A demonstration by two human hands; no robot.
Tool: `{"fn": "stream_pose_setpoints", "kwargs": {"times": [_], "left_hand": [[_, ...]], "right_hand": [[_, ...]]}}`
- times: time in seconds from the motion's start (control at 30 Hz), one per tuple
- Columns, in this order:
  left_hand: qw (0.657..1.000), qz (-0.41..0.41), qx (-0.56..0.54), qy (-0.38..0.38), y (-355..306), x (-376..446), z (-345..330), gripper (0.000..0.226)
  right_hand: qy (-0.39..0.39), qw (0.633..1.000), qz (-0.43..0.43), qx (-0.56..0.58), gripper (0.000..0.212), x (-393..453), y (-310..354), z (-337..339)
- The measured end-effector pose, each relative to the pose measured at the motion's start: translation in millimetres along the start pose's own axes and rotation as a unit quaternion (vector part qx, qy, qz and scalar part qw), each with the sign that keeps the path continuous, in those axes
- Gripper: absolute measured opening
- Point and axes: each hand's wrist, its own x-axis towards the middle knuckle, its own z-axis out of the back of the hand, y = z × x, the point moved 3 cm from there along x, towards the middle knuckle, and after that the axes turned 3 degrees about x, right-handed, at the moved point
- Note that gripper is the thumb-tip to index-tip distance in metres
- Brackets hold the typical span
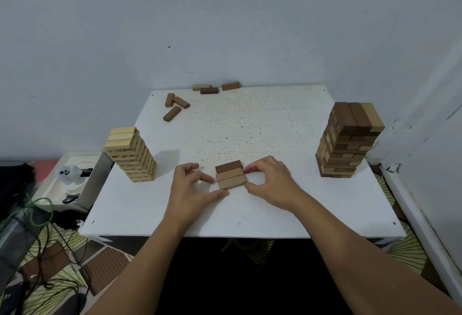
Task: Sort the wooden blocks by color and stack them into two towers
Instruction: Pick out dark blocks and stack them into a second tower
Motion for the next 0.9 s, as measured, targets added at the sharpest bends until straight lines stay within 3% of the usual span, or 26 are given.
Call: {"fn": "stream_pose_setpoints", "kwargs": {"times": [0.9], "left_hand": [[1.000,0.019,0.001,0.012,-3.0,5.4,-3.1,0.033]], "right_hand": [[-0.008,1.000,-0.002,0.013,0.032,0.8,-0.3,0.0]]}}
